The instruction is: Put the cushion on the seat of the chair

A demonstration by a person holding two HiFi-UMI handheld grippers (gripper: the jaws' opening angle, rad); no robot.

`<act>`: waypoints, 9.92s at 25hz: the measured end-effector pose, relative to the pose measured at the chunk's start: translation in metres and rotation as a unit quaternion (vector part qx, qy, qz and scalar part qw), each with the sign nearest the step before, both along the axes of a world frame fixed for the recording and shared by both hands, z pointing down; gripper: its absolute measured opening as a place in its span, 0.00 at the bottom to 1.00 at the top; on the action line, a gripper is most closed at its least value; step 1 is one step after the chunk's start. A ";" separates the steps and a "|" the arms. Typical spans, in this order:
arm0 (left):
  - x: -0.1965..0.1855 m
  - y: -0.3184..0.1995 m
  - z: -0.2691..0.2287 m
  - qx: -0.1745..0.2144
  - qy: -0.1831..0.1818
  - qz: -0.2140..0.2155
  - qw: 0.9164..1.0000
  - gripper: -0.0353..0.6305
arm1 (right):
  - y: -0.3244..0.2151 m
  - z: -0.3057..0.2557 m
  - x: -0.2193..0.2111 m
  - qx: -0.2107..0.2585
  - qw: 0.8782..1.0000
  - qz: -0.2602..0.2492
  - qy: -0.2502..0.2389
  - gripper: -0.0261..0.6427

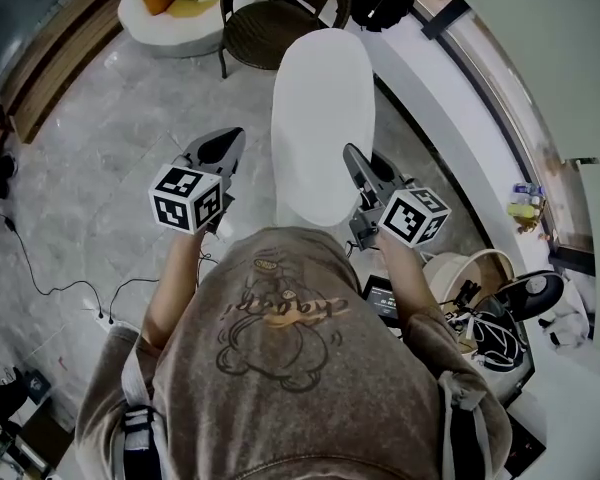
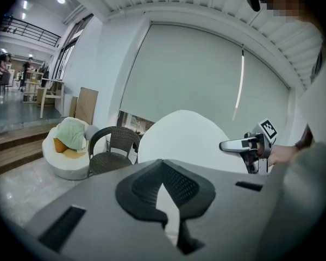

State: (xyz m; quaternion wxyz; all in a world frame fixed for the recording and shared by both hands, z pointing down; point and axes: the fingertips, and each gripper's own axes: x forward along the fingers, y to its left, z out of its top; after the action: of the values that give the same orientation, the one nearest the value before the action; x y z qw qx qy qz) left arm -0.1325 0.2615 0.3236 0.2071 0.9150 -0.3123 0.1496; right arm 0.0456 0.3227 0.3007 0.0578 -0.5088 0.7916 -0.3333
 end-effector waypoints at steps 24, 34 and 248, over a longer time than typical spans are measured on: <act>0.059 -0.161 -0.002 -0.025 -0.005 -0.019 0.999 0.06 | -0.180 -0.011 0.043 -0.004 0.997 -0.072 -0.001 0.15; 0.096 -0.225 0.006 -0.034 -0.011 -0.051 0.998 0.06 | -0.248 -0.003 0.079 -0.010 0.994 -0.108 -0.023 0.15; 0.121 -0.307 0.020 -0.080 0.045 0.006 0.996 0.06 | -0.375 -0.028 0.012 0.075 0.960 -0.271 0.018 0.07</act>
State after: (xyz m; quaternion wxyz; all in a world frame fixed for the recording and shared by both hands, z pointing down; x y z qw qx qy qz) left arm -0.0112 -0.0453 0.3437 0.2927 0.9031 -0.2841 0.1339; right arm 0.0573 -0.0520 0.2731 -0.0114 -0.2754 0.9234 -0.2672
